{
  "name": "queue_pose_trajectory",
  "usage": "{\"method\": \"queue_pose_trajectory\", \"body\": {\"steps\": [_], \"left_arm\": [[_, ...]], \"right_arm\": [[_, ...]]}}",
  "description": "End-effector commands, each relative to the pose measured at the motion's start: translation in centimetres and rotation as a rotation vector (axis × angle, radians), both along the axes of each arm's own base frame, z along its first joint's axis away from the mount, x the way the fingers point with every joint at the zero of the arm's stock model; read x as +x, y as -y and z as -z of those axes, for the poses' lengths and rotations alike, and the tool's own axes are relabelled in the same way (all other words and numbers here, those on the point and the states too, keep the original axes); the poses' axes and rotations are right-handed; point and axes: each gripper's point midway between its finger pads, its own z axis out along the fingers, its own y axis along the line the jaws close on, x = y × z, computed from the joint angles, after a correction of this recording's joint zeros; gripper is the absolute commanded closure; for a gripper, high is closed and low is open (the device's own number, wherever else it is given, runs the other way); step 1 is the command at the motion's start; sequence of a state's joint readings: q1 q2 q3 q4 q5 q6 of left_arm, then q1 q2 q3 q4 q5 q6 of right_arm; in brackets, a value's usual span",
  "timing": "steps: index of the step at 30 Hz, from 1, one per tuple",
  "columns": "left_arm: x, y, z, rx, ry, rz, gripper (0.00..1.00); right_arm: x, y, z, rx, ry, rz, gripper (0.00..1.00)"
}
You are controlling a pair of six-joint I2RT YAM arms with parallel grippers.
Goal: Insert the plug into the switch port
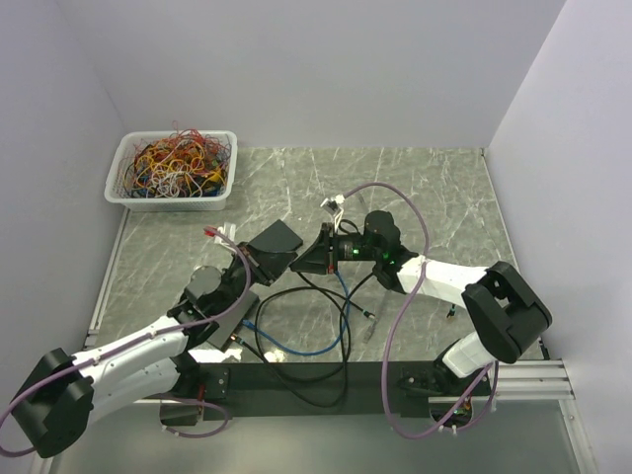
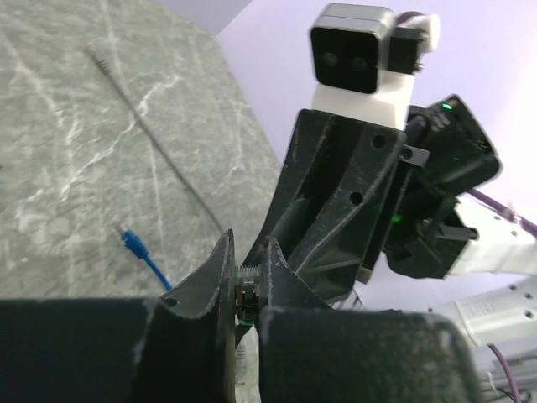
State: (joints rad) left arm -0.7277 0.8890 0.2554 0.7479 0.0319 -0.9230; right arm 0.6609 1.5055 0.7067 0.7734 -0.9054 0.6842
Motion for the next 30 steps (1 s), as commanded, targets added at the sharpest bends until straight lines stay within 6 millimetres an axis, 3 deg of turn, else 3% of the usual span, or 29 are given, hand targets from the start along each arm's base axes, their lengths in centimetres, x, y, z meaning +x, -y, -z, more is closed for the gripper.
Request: {"method": "queue_pose_trajectory", "body": {"steps": [1, 2, 3, 5, 8, 18, 30], "left_arm": [[1.2, -0.1, -1.8, 0.018, -0.005, -0.064, 0.99], [1.6, -0.2, -1.1, 0.054, -0.059, -0.088, 1.00], [1.9, -0.4, -0.6, 0.065, -0.112, -0.111, 1.00], [2.9, -1.4, 1.4, 0.141, -0.240, -0.200, 0.99], [3.7, -2.5, 3.5, 0.182, -0.412, -0.306, 0.99], [4.2, 0.1, 3.1, 0.137, -0.466, -0.235, 0.99], [3.9, -0.6, 2.5, 0.122, -0.449, -0.254, 1.00]], "right_arm": [[0.4, -0.4, -2.5, 0.023, 0.060, 0.024, 0.82], [0.9, -0.4, -2.7, 0.013, 0.068, 0.045, 0.74], [1.6, -0.1, -1.6, -0.048, 0.065, 0.098, 0.62], [2.6, -0.1, -1.4, -0.101, 0.129, 0.144, 0.55], [3.3, 0.2, -0.3, -0.189, 0.161, 0.203, 0.53], [2.8, -1.1, 0.9, -0.271, 0.194, 0.226, 0.55], [2.5, -2.0, 2.2, -0.293, 0.181, 0.201, 0.61]]}}
